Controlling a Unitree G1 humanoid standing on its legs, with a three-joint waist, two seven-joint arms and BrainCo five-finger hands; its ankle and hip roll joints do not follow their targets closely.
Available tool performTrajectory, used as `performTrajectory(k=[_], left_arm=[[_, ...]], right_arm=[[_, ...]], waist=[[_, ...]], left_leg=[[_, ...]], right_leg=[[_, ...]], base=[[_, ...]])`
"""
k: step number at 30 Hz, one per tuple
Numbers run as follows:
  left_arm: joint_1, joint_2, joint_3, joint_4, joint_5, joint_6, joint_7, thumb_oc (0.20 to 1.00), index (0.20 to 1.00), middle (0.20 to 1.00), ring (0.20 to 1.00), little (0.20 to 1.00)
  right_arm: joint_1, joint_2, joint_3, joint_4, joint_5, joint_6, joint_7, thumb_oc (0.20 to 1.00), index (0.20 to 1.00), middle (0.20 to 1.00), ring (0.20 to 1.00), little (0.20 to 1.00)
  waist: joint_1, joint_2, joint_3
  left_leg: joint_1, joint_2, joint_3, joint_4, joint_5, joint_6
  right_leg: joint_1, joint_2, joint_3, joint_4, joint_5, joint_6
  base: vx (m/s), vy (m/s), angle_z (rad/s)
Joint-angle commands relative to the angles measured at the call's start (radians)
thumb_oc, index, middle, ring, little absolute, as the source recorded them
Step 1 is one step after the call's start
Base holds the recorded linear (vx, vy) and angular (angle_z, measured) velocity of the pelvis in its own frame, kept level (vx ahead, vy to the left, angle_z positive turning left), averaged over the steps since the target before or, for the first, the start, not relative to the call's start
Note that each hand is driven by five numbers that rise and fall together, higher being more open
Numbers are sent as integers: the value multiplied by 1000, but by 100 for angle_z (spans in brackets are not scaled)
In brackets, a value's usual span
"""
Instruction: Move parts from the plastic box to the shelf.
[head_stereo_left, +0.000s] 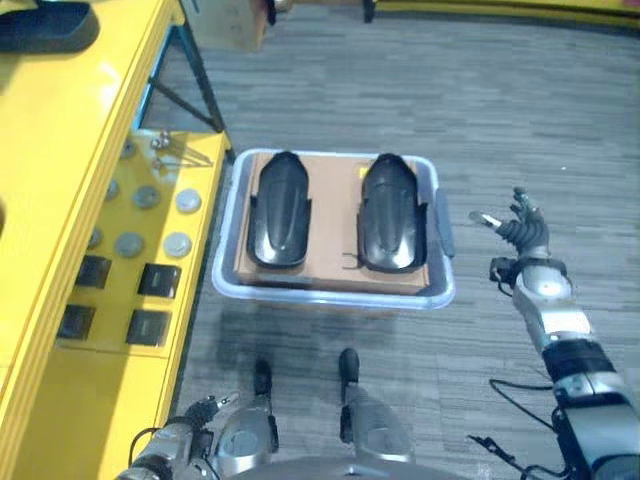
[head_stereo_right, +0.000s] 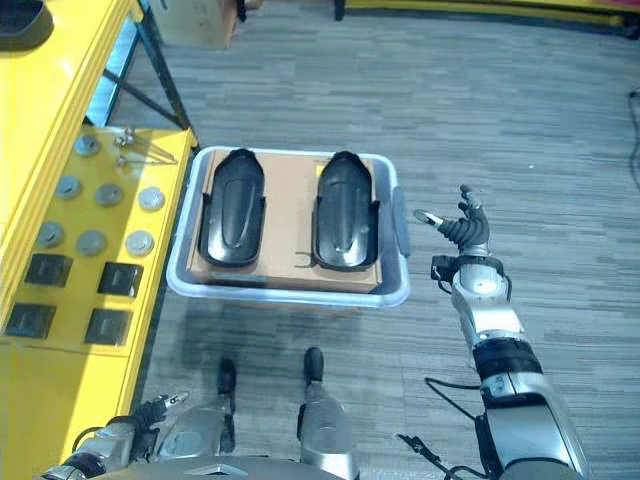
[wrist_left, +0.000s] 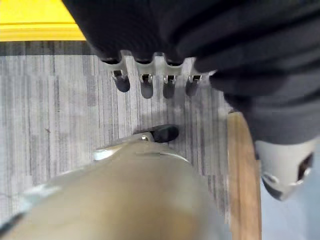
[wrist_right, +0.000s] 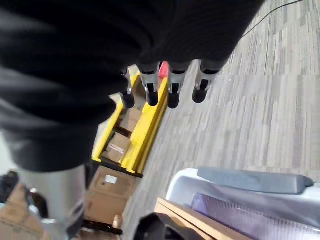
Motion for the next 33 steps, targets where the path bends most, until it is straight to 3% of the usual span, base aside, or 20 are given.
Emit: performTrajectory(k=[1, 4, 5, 7, 9, 14, 19, 20, 21, 22, 26, 31, 33], left_arm=[[-66, 46, -57, 48, -70, -15, -10, 1000, 1000, 1000, 1000, 1000], [-89, 57, -79, 41, -71, -26, -20, 1000, 1000, 1000, 1000, 1000], [-107, 65, -90, 40, -88, -30, -24, 1000, 1000, 1000, 1000, 1000], [-120, 69, -98, 32, -97, -29, -25, 1000, 1000, 1000, 1000, 1000], [-139, 68, -113, 18, -105, -38, -27, 1000, 1000, 1000, 1000, 1000], [-150, 70, -128, 0, -113, -55, -29, 1000, 1000, 1000, 1000, 1000], [-157, 69, -138, -16, -119, -48, -27, 1000, 1000, 1000, 1000, 1000], [-156, 71, -136, -14, -121, -52, -28, 1000, 1000, 1000, 1000, 1000], [-155, 71, -136, -14, -121, -52, -28, 1000, 1000, 1000, 1000, 1000], [-154, 71, -135, -14, -120, -54, -29, 1000, 1000, 1000, 1000, 1000], [-149, 78, -142, -22, -113, -72, -25, 1000, 1000, 1000, 1000, 1000], [-140, 87, -147, -33, -74, -97, -2, 1000, 1000, 1000, 1000, 1000], [-139, 99, -138, -51, 7, -124, 22, 1000, 1000, 1000, 1000, 1000]], right_arm=[[-141, -88, 60, 110, -3, 31, -26, 1000, 1000, 1000, 1000, 1000], [-220, -114, 123, 201, -40, 57, -36, 1000, 1000, 1000, 1000, 1000], [-259, -123, 149, 235, -41, 101, -17, 1000, 1000, 1000, 1000, 1000], [-277, -130, 170, 257, -45, 124, 7, 1000, 1000, 1000, 1000, 1000], [-300, -134, 213, 281, -43, 108, 69, 1000, 1000, 1000, 1000, 1000], [-324, -128, 249, 296, -24, 57, 69, 1000, 1000, 1000, 1000, 1000], [-354, -117, 262, 293, -50, 121, 96, 1000, 1000, 1000, 1000, 1000], [-357, -118, 268, 298, -78, 157, 118, 592, 592, 592, 592, 592], [-356, -118, 268, 299, -80, 156, 118, 498, 498, 498, 498, 498], [-355, -119, 272, 305, -98, 181, 129, 200, 200, 200, 200, 200], [-337, -117, 293, 382, -129, 260, 94, 200, 200, 200, 200, 200], [-281, -93, 243, 442, -73, 256, 56, 200, 200, 200, 200, 200], [-241, -72, 215, 436, -71, 238, 28, 200, 200, 200, 200, 200]], waist=[[27, -17, 22], [45, -8, 53], [52, -6, 68], [56, -4, 80], [63, 1, 106], [74, 8, 124], [76, 13, 128], [75, 13, 127], [75, 13, 127], [75, 13, 125], [81, 8, 114], [82, 1, 82], [80, -5, 55]], left_leg=[[-45, -17, -10, 57, -110, 28], [-78, -28, -23, 58, -100, 28], [-95, -33, -29, 58, -97, 28], [-107, -37, -33, 57, -93, 29], [-126, -42, -43, 56, -85, 29], [-144, -46, -45, 51, -75, 28], [-144, -49, -42, 44, -75, 28], [-140, -49, -39, 43, -76, 28], [-139, -49, -38, 42, -76, 28], [-137, -49, -36, 41, -76, 28], [-117, -48, -29, 37, -80, 28], [-79, -42, -24, 27, -84, 24], [-55, -37, -22, 19, -85, 22]], right_leg=[[22, -39, -49, 24, -124, 29], [-7, -40, -59, 30, -121, 27], [-23, -39, -61, 32, -120, 27], [-35, -40, -62, 35, -119, 26], [-57, -41, -69, 41, -116, 26], [-78, -52, -85, 41, -106, 31], [-86, -57, -88, 45, -106, 37], [-84, -58, -88, 44, -106, 38], [-83, -59, -88, 44, -106, 38], [-82, -60, -88, 43, -105, 39], [-61, -62, -97, 38, -105, 40], [-25, -59, -106, 28, -105, 40], [0, -56, -110, 20, -106, 40]], base=[[-75, 44, 21], [-57, 10, 17], [-65, -9, 5], [-54, -4, 14], [-60, 2, 18], [-38, -2, 7], [-19, 22, 5], [3, 31, 1], [3, 35, 0], [0, 0, 0], [0, 0, 0], [-23, -34, 6], [-20, -55, 8]])
